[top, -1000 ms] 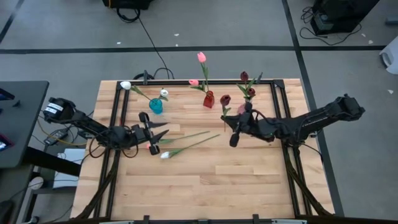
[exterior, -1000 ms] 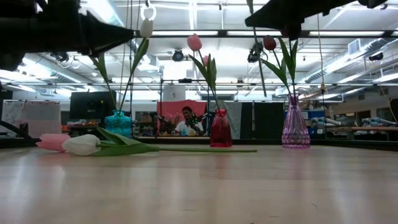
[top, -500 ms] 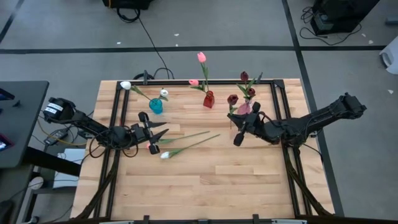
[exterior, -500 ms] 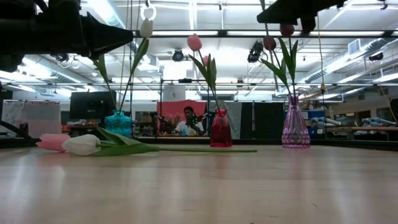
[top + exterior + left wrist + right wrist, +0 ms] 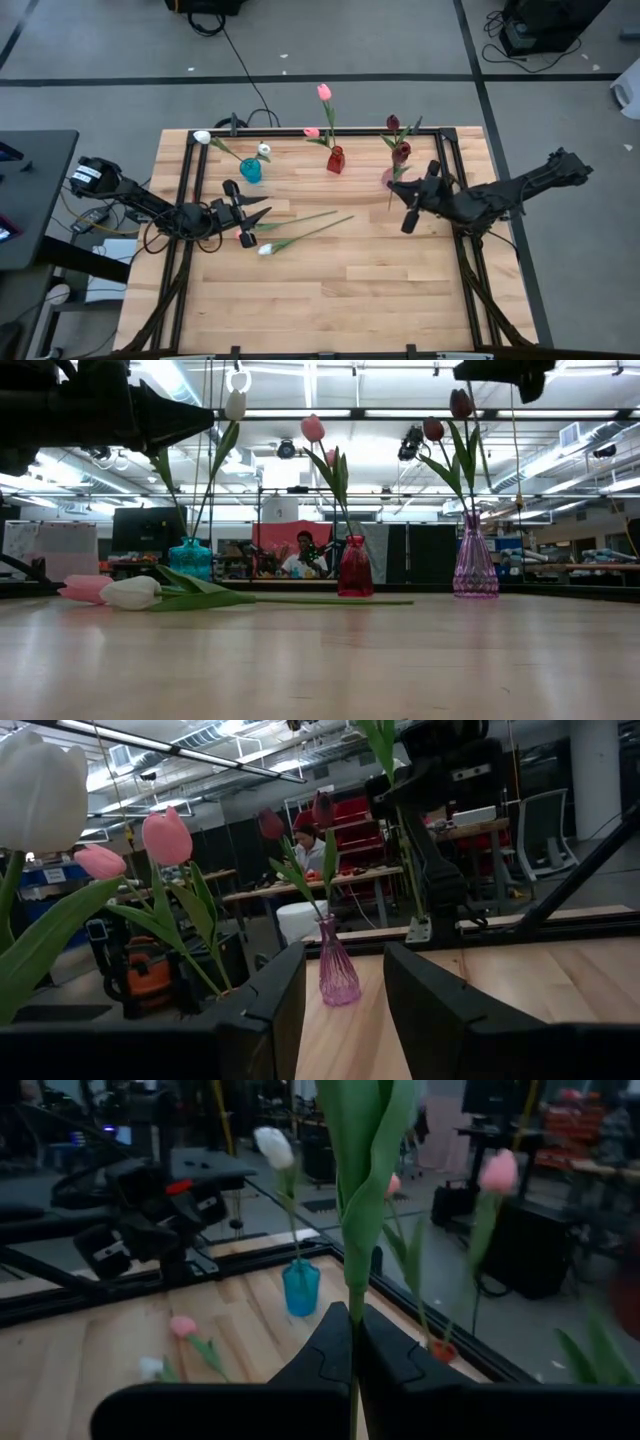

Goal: Sort flowers into vase by color
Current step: Put the red flower into the pink vase

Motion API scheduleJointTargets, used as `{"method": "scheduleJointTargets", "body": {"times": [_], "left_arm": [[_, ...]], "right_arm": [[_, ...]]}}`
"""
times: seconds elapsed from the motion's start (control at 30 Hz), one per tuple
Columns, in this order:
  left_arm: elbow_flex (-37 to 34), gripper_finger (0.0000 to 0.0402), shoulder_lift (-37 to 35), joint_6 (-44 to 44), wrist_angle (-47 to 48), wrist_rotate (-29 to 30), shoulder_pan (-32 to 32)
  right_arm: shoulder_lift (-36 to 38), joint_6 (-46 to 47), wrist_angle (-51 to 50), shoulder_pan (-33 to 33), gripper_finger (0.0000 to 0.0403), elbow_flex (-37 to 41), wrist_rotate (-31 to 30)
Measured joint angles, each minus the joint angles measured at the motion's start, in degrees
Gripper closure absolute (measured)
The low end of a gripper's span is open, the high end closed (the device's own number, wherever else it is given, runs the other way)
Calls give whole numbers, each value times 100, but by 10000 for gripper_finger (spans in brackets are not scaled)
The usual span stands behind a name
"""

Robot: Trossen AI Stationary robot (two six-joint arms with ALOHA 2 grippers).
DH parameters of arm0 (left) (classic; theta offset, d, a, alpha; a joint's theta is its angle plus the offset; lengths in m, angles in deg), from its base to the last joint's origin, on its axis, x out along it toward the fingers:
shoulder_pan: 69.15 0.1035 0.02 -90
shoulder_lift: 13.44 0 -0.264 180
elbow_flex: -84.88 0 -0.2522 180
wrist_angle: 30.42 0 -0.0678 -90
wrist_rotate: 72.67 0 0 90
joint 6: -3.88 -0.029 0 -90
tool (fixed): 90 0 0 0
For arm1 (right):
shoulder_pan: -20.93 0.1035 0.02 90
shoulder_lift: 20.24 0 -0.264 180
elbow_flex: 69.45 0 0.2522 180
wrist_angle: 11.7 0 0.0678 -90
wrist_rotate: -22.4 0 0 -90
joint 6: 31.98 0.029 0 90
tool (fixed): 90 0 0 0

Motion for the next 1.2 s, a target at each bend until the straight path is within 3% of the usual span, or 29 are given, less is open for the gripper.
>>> {"method": "scheduleJointTargets", "body": {"times": [0.13, 0.63, 1.0, 1.2], "left_arm": [[0, 259, 0, 17, 0, 0, 0], [2, 259, 0, -13, 60, 115, 0], [7, 259, 0, -763, -212, 161, 152], [9, 259, 2, -909, -447, 134, 327]], "right_arm": [[320, 465, -604, 68, 392, 16, -316], [1981, 934, 68, 337, 392, 1801, -1394], [3229, -744, 171, 305, 392, 1817, -2372], [3454, -1518, 734, -17, 392, 1817, -2161]]}}
